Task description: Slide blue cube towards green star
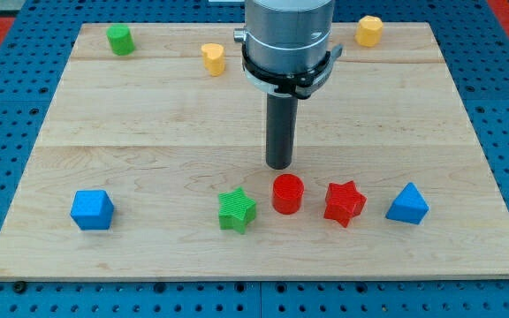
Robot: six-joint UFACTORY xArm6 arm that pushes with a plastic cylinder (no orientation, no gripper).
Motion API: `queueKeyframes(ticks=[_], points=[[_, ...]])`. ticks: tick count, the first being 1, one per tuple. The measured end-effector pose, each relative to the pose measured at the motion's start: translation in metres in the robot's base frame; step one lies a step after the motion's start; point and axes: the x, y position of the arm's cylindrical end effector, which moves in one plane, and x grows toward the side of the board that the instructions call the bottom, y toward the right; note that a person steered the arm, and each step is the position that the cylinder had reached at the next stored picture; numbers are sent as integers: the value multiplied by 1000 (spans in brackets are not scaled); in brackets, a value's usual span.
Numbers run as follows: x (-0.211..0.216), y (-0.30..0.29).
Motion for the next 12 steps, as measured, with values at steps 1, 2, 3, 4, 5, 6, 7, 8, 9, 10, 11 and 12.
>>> queueKeyframes(ticks=[1, 2, 3, 4, 5, 6, 7, 8, 9, 10, 11, 12], points=[[10, -3], [21, -4], [33, -4], [16, -10], [-23, -27], [-54, -49], [-62, -93], [-34, -158], [-4, -203], [33, -251], [62, -250], [80, -219]])
